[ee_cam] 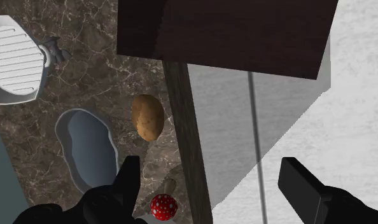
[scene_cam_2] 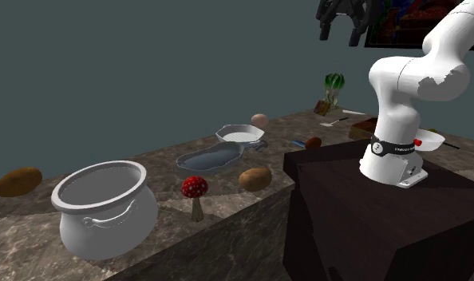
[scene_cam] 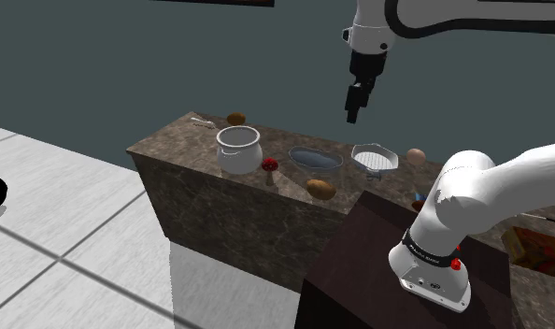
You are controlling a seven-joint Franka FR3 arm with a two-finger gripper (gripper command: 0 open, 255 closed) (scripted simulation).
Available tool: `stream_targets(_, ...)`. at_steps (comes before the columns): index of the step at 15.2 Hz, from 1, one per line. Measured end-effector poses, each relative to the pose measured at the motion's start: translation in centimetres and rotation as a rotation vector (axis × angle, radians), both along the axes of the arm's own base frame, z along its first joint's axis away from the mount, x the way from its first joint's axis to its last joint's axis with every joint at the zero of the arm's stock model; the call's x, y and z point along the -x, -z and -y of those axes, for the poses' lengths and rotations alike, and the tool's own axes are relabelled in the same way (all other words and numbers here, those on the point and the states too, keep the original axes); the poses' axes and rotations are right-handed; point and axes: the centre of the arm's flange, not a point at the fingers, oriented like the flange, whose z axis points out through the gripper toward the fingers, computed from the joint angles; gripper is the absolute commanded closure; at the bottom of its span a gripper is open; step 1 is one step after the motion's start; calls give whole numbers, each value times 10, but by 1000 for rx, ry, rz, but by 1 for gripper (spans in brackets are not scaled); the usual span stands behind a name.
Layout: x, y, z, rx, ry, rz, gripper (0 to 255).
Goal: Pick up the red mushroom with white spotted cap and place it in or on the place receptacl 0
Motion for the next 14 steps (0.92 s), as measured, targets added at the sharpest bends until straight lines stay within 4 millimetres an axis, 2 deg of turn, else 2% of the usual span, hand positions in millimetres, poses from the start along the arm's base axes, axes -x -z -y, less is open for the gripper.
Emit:
stream_targets(2,-4,4,0,-1,2,1,0)
stream_targets(4,-15,21,5,-2,8,6,0)
stream_targets(14,-102,112,22,-15,43,46,0)
